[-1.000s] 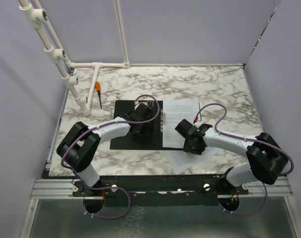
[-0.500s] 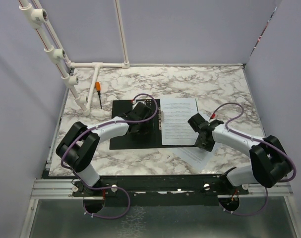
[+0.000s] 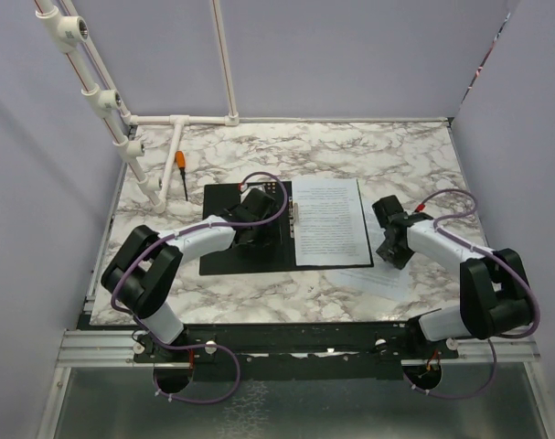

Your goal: Put the files into the folder

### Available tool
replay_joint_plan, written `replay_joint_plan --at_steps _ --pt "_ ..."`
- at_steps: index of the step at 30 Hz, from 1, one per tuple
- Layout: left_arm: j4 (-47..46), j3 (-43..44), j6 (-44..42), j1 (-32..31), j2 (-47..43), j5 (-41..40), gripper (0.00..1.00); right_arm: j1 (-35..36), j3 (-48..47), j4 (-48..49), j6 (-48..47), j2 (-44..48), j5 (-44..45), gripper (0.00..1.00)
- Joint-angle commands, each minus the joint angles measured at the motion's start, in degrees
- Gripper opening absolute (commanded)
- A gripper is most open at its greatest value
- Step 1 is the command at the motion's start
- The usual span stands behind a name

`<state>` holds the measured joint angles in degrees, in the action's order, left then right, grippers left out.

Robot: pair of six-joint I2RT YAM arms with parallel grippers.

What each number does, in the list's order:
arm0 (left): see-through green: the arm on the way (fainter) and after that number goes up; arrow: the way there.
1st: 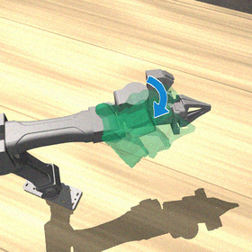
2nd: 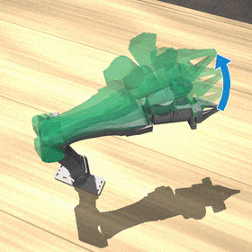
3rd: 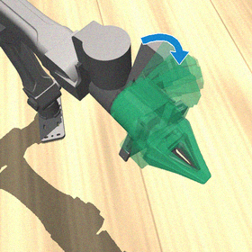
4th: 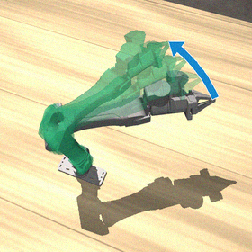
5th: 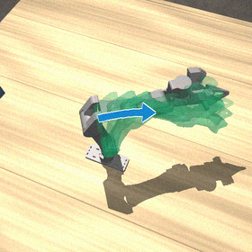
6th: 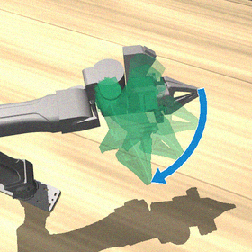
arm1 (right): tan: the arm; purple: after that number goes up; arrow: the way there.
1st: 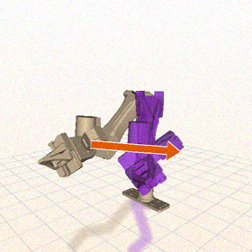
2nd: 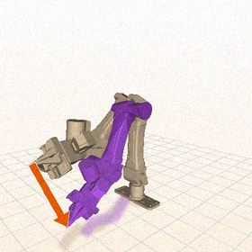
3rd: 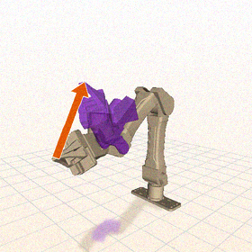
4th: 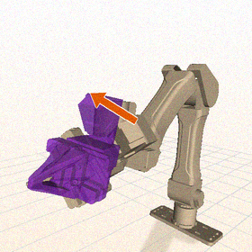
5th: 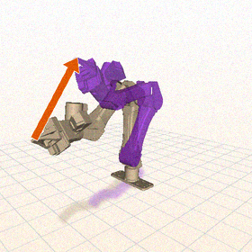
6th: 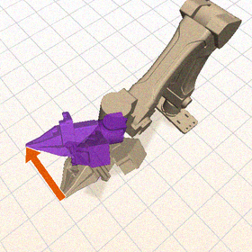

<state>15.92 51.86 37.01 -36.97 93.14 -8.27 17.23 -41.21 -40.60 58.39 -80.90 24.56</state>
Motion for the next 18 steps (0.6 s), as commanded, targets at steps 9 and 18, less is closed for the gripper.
replay_joint_plan --at_steps 9,18 --pt "5.81 -3.65 0.43 1.32 0.83 -2.47 0.93 -10.24 -4.35 4.83 -6.01 -7.26 -3.68 0.40" --pt "5.95 -4.83 0.68 1.70 -0.90 -3.04 0.93 -22.73 -7.64 8.13 -9.69 -13.50 -6.81 0.40"
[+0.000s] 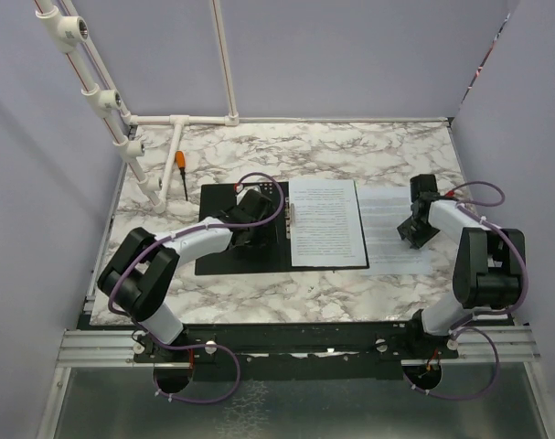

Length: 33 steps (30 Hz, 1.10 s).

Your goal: Put the files into the folder

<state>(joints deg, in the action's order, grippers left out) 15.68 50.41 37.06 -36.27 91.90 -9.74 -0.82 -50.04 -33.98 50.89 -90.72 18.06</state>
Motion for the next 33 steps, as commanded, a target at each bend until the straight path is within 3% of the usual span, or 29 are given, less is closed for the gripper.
replay_joint_plan --at_steps 1,5,23,33 --pt "6.18 -3.52 0.71 1.08 0.12 -1.62 0.94 -5.96 1.24 1.83 -2.34 -3.96 -0.83 0.40" --pt "6.38 -3.74 0.90 1.49 -0.45 -1.77 0.93 -9.27 1.18 2.75 -3.39 -4.79 -2.60 0.40" --pt "8.64 -5.96 1.46 4.10 -6.99 -2.47 0.94 -10.02 3.36 2.13 -5.02 1.39 -3.27 0.39" --pt "11.50 5.91 -0.72 4.10 -9.44 4.21 0.94 -10.03 -4.16 -2.68 -8.55 10.60 -4.62 0.42"
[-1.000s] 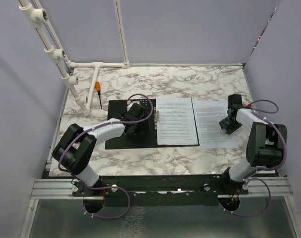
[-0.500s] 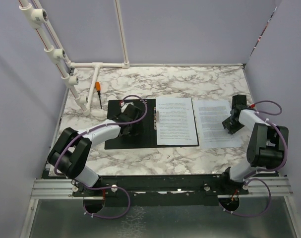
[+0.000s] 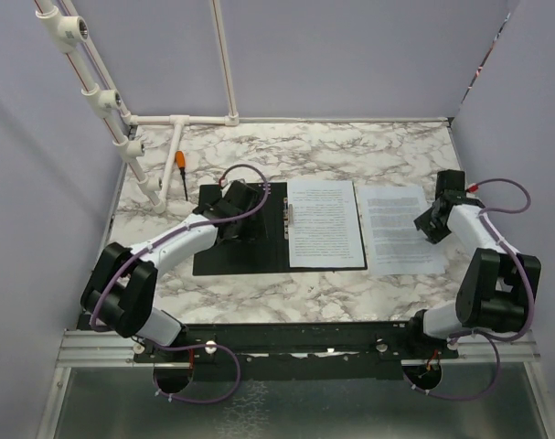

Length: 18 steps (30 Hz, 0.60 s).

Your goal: Put the files into the folder

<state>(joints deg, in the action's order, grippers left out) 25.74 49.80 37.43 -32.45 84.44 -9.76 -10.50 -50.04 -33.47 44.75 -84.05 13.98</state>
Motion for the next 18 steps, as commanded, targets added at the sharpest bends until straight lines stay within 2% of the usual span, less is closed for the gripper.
replay_joint_plan --at_steps 1,6,11,18 --pt "1.69 8.17 -1.27 0.28 -1.72 5.47 0.94 -0.31 -5.12 -3.58 -2.93 4.38 -0.20 0.43" --pt "2.04 16.50 -1.15 0.15 1.22 13.25 0.94 -0.38 -9.27 -3.99 -6.11 4.54 0.32 0.45" --pt "1.58 24.88 -0.41 -1.40 5.84 16.55 0.94 -0.43 -13.13 -2.51 -8.51 3.38 -3.63 0.51" --pt "-2.24 36.35 2.20 -7.36 14.91 20.98 0.94 -0.95 -16.13 -0.43 -13.03 3.21 -4.68 0.73"
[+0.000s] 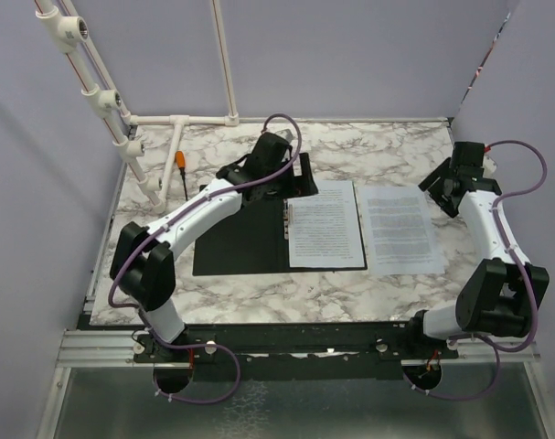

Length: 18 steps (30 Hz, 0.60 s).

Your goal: Put the files into the folder

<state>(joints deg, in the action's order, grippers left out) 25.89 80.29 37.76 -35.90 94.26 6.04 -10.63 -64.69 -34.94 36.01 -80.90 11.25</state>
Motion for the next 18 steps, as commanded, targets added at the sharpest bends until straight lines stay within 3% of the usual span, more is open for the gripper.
replay_joint_plan --at_steps 1,7,13,18 --pt "-2.80 7.74 2.21 -5.11 6.85 5.32 0.94 -0.94 -1.32 2.10 -5.50 0.34 -2.58 0.73" --pt "-6.76 17.22 4.48 -10.59 15.91 7.20 0.94 -3.11 -3.67 1.20 -9.30 -2.59 -4.98 0.77" --pt "-8.54 24.95 6.04 -12.94 24.24 9.51 0.94 -5.46 -2.97 3.46 -11.16 -4.99 -13.35 0.81" --pt "-8.53 29.49 7.17 -14.35 30.75 10.01 0.94 -6.17 -2.13 3.80 -10.99 -6.98 -14.70 0.82"
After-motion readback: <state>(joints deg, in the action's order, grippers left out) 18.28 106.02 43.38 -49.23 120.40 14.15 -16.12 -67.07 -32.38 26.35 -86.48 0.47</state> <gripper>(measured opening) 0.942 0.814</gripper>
